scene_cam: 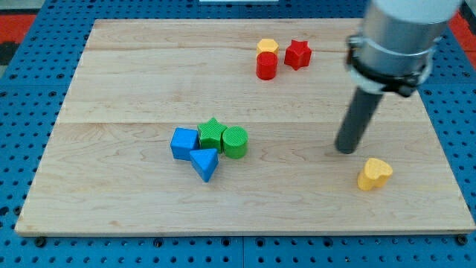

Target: Push the blue cube towards right

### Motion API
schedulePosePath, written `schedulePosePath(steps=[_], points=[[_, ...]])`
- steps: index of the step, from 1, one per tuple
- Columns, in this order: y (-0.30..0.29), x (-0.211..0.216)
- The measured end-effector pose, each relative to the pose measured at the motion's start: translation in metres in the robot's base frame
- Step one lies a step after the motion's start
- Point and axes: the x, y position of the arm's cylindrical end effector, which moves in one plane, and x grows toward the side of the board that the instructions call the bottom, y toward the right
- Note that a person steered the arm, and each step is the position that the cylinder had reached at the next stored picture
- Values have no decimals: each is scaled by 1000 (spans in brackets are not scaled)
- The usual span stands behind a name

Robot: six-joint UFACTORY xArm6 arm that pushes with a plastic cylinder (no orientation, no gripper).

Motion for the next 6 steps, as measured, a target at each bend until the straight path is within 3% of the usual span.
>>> schedulePosePath(steps=[1, 4, 6], points=[[35, 15], [30, 33], [-106, 85]])
